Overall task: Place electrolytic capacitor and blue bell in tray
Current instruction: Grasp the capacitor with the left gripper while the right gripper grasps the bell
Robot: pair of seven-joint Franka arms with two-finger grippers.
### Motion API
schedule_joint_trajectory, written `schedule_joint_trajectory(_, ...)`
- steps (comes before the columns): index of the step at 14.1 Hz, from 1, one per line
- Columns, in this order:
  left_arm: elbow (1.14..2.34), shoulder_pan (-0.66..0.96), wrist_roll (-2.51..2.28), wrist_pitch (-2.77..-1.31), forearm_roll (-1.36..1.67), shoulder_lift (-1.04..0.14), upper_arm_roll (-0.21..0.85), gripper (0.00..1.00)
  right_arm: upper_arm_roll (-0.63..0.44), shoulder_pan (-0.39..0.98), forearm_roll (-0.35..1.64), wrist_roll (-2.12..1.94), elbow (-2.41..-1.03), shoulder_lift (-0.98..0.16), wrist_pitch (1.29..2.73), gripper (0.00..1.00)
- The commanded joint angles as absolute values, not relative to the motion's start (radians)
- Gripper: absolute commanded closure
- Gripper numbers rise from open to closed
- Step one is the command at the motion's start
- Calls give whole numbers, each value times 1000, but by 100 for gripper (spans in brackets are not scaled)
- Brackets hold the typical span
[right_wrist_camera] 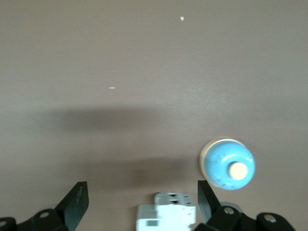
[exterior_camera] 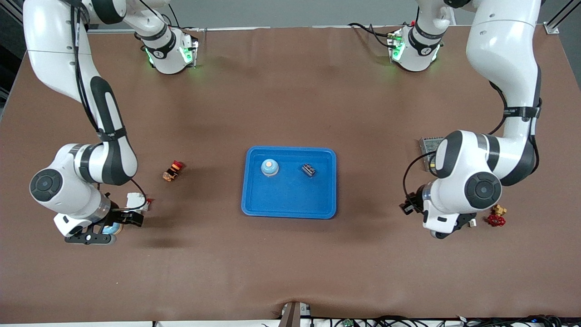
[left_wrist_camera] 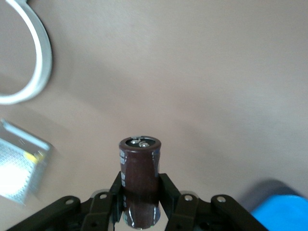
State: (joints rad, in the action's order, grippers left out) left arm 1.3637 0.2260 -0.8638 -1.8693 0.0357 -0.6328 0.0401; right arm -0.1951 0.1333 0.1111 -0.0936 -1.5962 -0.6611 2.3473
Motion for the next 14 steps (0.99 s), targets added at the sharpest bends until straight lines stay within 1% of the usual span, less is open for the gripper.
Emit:
schedule_joint_trajectory(1,1313,277,-1021,-1855,61,-650,37,100,-179,89,98,-159,-1563,-687,2339,0)
schedule_joint_trajectory(3,1312,333,-1141,-1891,61,-660,37,100,-179,69,97,-182,-1557,-702,2344,0)
schedule_joint_trajectory(7,1312,431,-1291,-2014,63,-683,37,100,-179,29,98,-245,-1499,-755,2344,0)
schedule_joint_trajectory(11,1312,511,-1377,-2106,66,-736,35,100,-178,9,98,-253,-1448,-804,2344,0)
schedule_joint_trajectory(14,1312,561,-1437,-2213,66,-775,34,100,-178,-8,100,-285,-1416,-837,2347,0)
